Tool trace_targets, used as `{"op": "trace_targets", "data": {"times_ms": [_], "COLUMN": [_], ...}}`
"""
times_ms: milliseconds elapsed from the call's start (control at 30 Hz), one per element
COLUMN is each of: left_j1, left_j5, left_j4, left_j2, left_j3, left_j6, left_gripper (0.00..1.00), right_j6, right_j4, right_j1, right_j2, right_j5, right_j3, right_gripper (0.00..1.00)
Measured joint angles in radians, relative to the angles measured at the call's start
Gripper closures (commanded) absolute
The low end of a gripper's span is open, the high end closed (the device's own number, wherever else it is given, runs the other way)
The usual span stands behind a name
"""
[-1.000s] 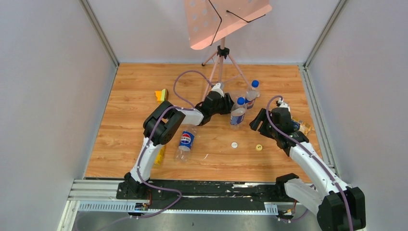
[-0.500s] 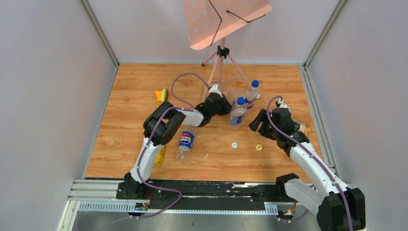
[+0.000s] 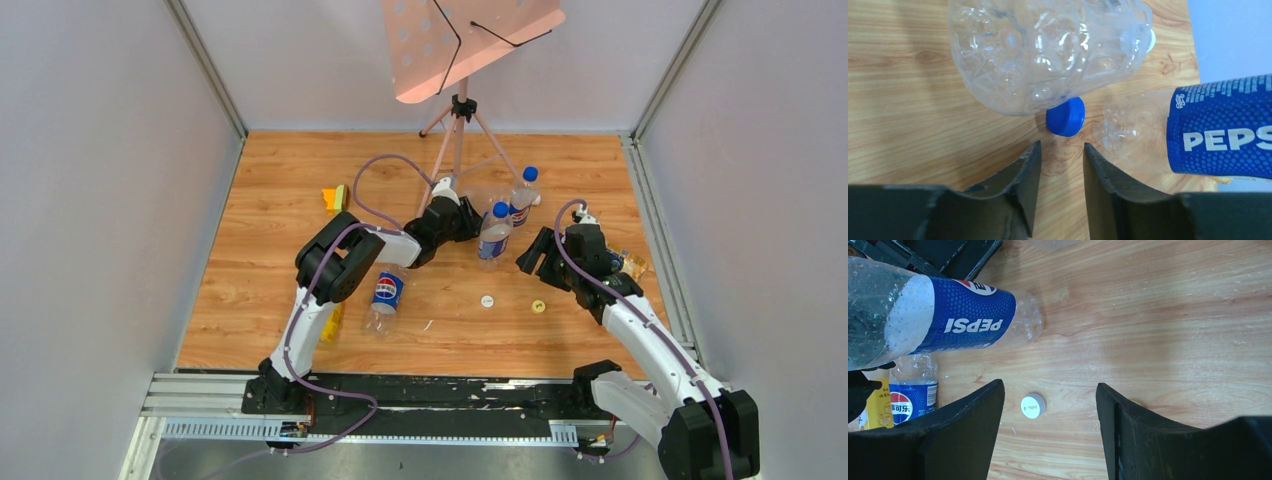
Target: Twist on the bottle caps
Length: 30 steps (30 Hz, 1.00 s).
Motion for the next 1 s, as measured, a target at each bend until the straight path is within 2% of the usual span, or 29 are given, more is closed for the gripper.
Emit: {"op": "trace_targets", "data": {"times_ms": [33, 100, 367, 567, 1000], "left_j1": [0.000, -0.002, -0.008, -0.007, -0.008], "left_j5": [0.005, 0.011, -0.008, -0.033, -0.041], "left_j4": [0.014, 0.043, 0.020, -0.026, -0.053], "left_j2": [0.000, -0.001, -0.001, 0.021, 0.048], "left_j3": [-0.006, -0.014, 0.012, 0.063, 0.098], "left_j6": [0.001, 0.008, 0.024, 0.024, 0.022], "left_gripper": [0.46, 0.43, 0.43, 0.49, 0.74], "right_j6": [0.000, 0.000, 0.000, 0.001, 0.005], "right_j4": [-0.001, -0.005, -0.007, -0.010, -0.011], "right_j1": [0.000, 0.000, 0.000, -0.001, -0.001], "right_j2": [0.001, 0.004, 0.013, 0.013, 0.014], "right_j5": [-0.002, -0.003, -0.004, -0.004, -0.012], "right_j3": [0.001, 0.006, 0.017, 0.018, 0.019], "right_gripper": [0.32, 0.32, 0.32, 0.32, 0.32]}}
